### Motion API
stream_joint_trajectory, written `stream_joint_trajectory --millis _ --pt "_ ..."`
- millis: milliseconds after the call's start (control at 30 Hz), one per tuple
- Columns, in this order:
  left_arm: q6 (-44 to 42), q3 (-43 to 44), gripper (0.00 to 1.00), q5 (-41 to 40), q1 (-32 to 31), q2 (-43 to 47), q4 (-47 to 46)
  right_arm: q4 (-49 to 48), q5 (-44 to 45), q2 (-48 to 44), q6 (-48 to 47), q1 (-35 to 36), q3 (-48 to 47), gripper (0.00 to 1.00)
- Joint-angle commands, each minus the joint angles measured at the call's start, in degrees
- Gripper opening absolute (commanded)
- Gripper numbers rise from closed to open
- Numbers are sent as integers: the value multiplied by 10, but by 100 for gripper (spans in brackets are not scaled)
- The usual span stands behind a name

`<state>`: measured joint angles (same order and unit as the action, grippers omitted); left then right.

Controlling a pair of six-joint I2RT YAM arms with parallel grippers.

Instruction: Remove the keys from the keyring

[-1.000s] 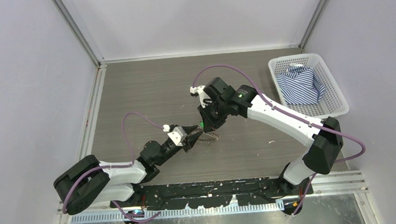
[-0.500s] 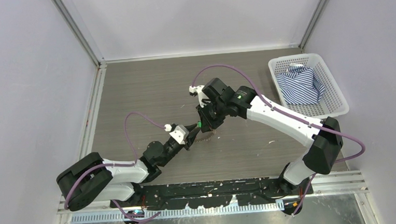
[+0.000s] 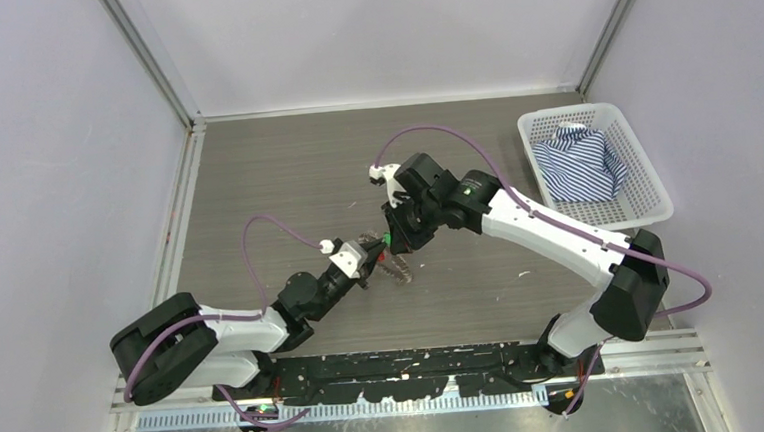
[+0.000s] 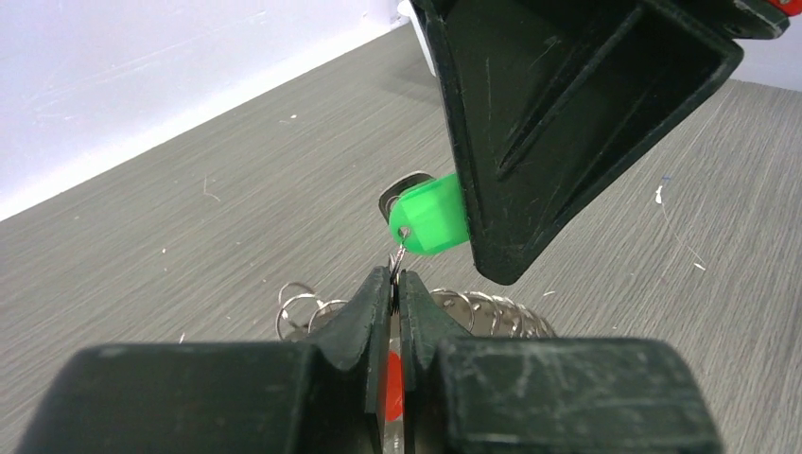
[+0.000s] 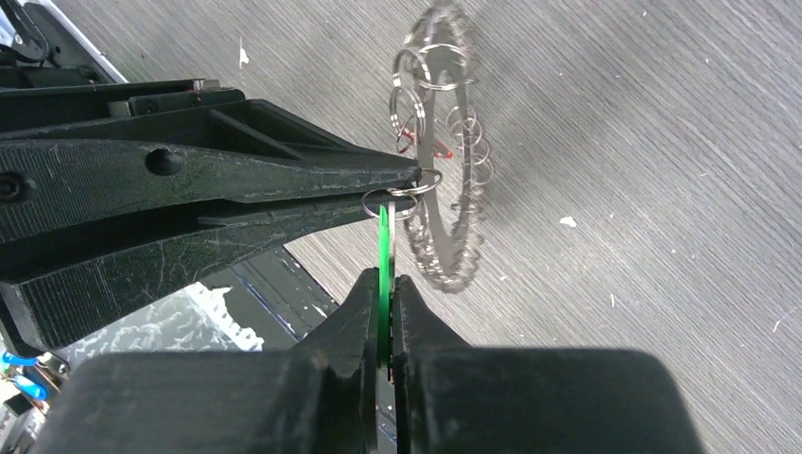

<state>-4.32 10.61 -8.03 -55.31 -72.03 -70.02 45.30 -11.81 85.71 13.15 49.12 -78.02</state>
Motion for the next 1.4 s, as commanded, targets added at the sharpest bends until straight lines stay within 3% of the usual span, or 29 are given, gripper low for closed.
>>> stream_joint_trajectory --millis 0,133,567,1067,1167,1367 --pt "-22 13 8 -20 -6 -3 -17 -56 -2 -42 15 2 1 1" --pt "-21 11 17 -21 -7 -3 -23 -65 -15 -43 22 3 10 1" --pt "-15 4 22 -16 -10 -17 -35 -72 -8 -51 29 3 16 1" --pt "-5 -1 18 -12 -12 1 -9 -87 1 -57 37 3 23 1" --pt "3 0 27 -16 -12 12 13 -91 4 -59 40 3 29 1" --pt "10 -3 28 -28 -12 34 54 -122 -7 -62 56 2 54 1"
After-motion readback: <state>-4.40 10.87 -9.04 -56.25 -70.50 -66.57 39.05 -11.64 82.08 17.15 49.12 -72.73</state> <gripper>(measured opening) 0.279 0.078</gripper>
